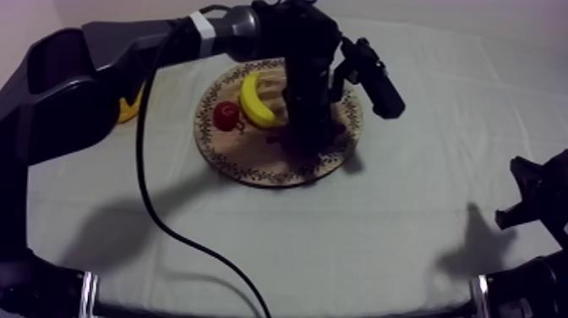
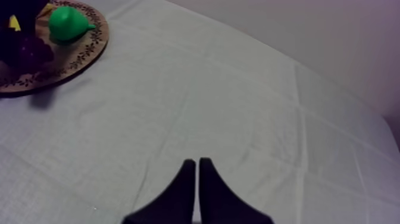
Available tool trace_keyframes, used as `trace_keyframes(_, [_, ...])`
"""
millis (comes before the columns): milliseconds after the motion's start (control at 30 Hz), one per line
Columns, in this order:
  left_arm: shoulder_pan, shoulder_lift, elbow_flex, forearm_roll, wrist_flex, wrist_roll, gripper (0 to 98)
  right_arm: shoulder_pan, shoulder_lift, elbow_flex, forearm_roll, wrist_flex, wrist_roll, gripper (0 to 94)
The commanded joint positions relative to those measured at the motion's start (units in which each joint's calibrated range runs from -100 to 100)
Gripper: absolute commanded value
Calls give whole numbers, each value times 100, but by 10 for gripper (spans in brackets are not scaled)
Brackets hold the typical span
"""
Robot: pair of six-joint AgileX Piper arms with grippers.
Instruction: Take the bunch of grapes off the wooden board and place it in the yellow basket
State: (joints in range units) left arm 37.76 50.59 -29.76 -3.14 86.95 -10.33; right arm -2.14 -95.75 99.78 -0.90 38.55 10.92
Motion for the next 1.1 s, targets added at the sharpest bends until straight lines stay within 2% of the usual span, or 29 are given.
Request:
trace_keyframes(0, [12, -181, 152, -4, -56, -1, 415, -1, 0, 0, -1, -1, -1, 3])
trace_keyframes(233, [56, -1095, 632, -54, -107, 44, 420, -1, 0, 0, -1, -1, -1, 3])
trace_keyframes(533, [96, -2097, 576, -99, 292, 131, 433, -1, 0, 0, -1, -1, -1, 3])
trace_keyframes(767, [123, -2476, 417, -97, 631, 195, 445, -1, 0, 0, -1, -1, -1, 3])
trace_keyframes(1067, [-22, -2609, 384, -66, 688, 235, 446, -1, 0, 0, -1, -1, -1, 3])
